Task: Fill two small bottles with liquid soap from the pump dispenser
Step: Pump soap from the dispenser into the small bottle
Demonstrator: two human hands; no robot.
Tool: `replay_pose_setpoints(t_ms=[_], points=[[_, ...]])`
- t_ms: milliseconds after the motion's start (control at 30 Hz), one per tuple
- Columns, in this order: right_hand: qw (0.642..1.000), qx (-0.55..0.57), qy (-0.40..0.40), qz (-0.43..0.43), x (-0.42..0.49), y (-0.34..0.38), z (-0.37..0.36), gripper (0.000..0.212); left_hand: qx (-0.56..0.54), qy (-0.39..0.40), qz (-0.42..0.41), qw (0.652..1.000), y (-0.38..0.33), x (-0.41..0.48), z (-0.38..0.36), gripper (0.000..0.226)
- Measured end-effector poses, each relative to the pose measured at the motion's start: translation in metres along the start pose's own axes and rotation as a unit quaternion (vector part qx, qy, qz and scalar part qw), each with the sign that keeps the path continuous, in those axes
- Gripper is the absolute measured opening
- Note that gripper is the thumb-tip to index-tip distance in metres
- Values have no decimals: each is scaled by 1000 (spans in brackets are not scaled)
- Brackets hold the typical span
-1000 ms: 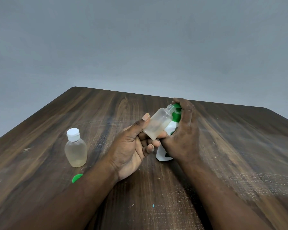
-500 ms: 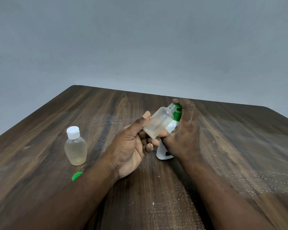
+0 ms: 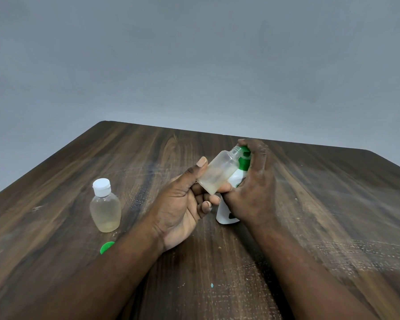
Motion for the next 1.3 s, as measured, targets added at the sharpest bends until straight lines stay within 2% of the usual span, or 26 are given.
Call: replay_pose_setpoints(t_ms=[167, 433, 667, 833, 1100, 1300], points=[[1000, -2, -8, 1, 0, 0, 1, 74, 3, 2, 1, 1000, 0, -1, -1, 56], [1000, -14, 0, -9, 1, -1, 1, 93, -8, -1, 1, 1000, 1, 0, -1, 57], [1000, -4, -4, -2, 1, 6, 1, 73, -2, 4, 0, 1000, -1, 0, -1, 56], [1000, -7, -12, -6, 0, 5, 2, 72, -3, 7, 0, 1000, -1, -2, -1, 58], [1000, -8, -11, -3, 0, 6, 4, 83, -4, 3, 4, 1000, 0, -1, -2, 58], [1000, -22, -11, -11, 0, 4, 2, 73, -10, 5, 10, 1000, 0, -2, -3, 55]])
Point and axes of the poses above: each hand's wrist, its own x-axis towards the middle knuckle, its own z-axis out of the back of the hand, y = z × x, the point moved 2 cm from there along x, towards the middle knuckle, and after that the axes turned 13 degrees about -z, right-handed, at the moved point
